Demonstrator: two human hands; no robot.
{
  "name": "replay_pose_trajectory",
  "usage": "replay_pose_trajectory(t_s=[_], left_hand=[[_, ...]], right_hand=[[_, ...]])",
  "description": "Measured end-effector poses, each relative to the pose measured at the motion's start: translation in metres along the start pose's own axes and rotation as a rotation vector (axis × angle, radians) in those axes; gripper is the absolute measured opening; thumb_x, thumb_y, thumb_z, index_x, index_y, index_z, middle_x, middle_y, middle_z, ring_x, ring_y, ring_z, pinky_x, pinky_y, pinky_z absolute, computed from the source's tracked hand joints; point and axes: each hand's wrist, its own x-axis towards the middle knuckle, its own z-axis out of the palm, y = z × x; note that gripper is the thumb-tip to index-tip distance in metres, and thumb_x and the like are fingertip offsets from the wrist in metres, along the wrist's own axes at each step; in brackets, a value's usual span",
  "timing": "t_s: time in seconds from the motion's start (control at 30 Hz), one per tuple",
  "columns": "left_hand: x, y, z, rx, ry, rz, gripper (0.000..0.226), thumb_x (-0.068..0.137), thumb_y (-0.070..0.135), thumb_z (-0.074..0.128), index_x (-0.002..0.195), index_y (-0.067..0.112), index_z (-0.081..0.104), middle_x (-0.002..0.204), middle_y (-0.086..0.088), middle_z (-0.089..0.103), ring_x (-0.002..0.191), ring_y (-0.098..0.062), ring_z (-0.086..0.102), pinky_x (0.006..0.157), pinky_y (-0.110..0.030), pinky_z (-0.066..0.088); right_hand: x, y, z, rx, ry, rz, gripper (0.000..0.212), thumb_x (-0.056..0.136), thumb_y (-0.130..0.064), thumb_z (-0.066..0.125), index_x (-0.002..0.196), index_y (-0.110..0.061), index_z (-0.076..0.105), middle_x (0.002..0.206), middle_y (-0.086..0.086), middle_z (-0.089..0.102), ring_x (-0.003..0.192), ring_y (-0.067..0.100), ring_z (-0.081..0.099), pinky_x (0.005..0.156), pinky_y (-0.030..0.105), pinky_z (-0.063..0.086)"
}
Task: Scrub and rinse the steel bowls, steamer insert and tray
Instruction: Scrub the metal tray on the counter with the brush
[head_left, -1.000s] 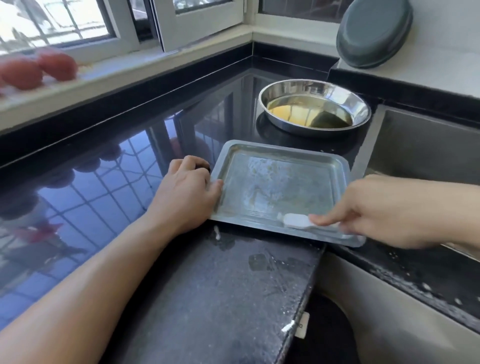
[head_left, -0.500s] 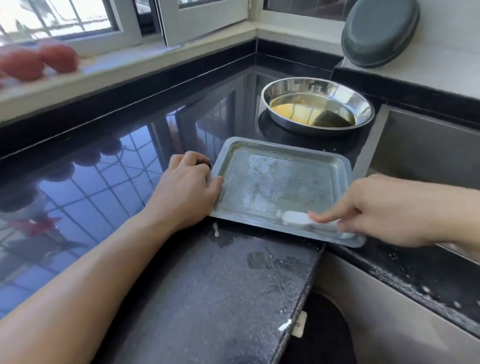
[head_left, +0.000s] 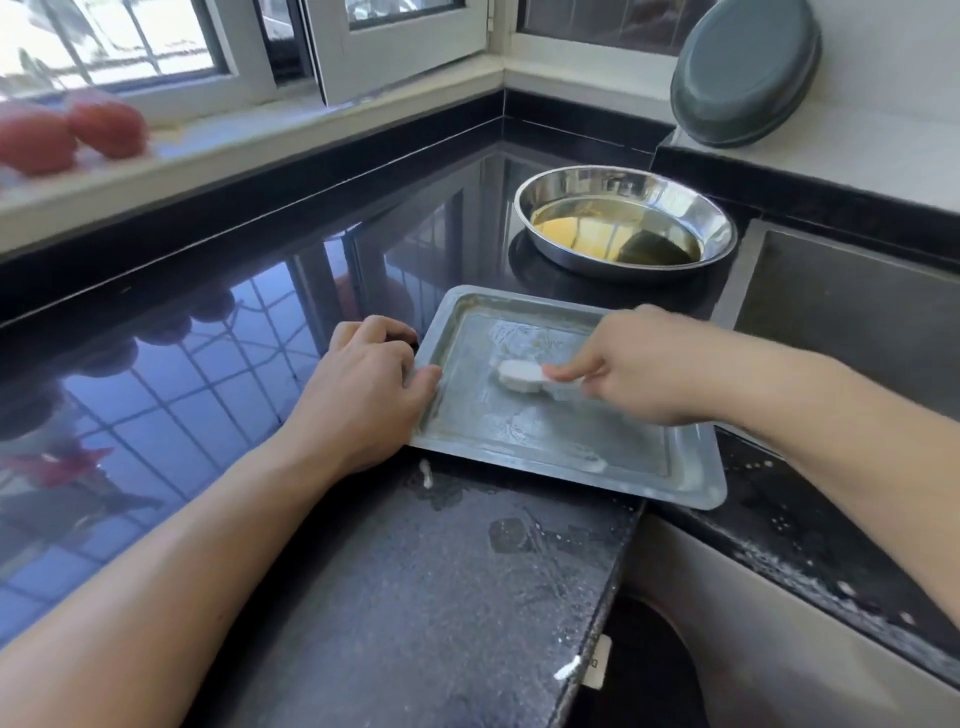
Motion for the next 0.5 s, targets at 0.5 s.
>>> replay_pose_trajectory(t_s=[0.5], left_hand=[[0.0,-0.002,0.0,0.012,0.001,0.007,0.04,0.105,0.041,0.051,0.069,0.023,0.055,0.141,0.012,0.051,0.132,-0.016,0.034,0.107,-0.032,0.034]], right_hand=[[-0.022,-0.014,0.015,0.016,-0.123,-0.229,0.044,0.105,-0.027,0.045,0.136,-0.057,0.051,0.06,-0.013,0.051,0.062,0.001,0.044,0.071,0.029,0.043]])
